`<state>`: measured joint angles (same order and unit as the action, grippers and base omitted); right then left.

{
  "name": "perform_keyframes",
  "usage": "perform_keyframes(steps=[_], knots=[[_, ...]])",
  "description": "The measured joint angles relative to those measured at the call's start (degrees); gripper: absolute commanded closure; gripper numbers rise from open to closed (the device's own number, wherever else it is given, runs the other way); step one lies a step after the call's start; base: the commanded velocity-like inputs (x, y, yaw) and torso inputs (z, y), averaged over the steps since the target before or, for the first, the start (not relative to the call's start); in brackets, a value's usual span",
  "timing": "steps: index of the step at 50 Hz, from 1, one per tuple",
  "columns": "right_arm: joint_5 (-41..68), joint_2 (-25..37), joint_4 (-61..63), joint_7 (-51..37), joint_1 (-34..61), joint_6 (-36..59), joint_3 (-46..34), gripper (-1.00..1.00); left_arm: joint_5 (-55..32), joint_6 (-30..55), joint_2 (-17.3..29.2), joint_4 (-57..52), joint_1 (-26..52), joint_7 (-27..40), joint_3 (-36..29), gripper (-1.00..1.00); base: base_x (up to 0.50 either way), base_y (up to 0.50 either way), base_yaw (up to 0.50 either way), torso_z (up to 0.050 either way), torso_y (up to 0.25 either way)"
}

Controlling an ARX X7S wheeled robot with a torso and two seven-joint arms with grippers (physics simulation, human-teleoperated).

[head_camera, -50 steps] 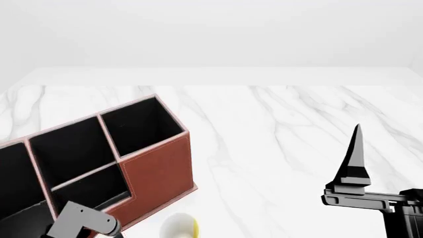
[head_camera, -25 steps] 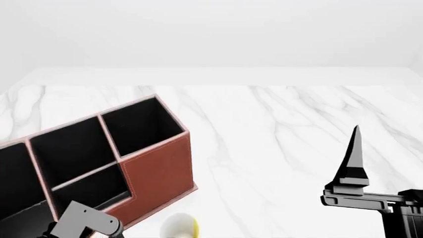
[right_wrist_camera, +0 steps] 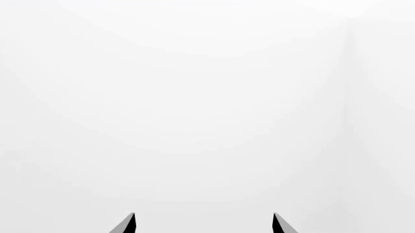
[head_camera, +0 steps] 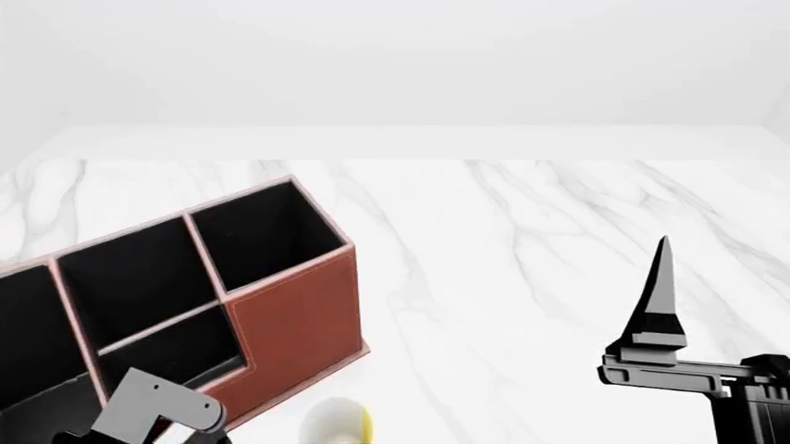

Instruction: Pick up the book and place it in the right compartment of the caddy.

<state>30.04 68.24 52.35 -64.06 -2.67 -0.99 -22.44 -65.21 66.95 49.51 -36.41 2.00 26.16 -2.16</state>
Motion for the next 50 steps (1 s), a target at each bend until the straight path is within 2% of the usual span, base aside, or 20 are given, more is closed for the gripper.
perform_keyframes(steps=[9, 16, 35, 50], knots=[[0.06, -0.16, 0.01, 0.15, 0.08, 0.27, 0.0, -1.0, 1.53, -1.1, 0.36, -0.85, -0.97, -1.58, -0.15, 1.0, 0.0, 0.0, 0.0, -0.003, 0.0], [0.2, -0.33, 0.16, 0.33, 0.24, 0.63, 0.1, -1.0, -0.53, -2.08, 0.14, -2.4, -2.7, -3.52, 0.9, 1.0, 0.0, 0.0, 0.0, 0.0, 0.0], [0.39, -1.3, -0.5, 1.21, 0.75, 0.95, -0.04, -1.0, -16.04, -1.96, 3.63, -8.23, -2.12, -0.76, 5.89, 1.0, 0.0, 0.0, 0.0, 0.0, 0.0], [0.39, -1.4, -0.94, 1.31, 0.4, 0.53, 0.22, -1.0, -23.15, -2.67, 6.72, -12.06, -1.43, 2.79, 9.14, 1.0, 0.0, 0.0, 0.0, 0.0, 0.0]])
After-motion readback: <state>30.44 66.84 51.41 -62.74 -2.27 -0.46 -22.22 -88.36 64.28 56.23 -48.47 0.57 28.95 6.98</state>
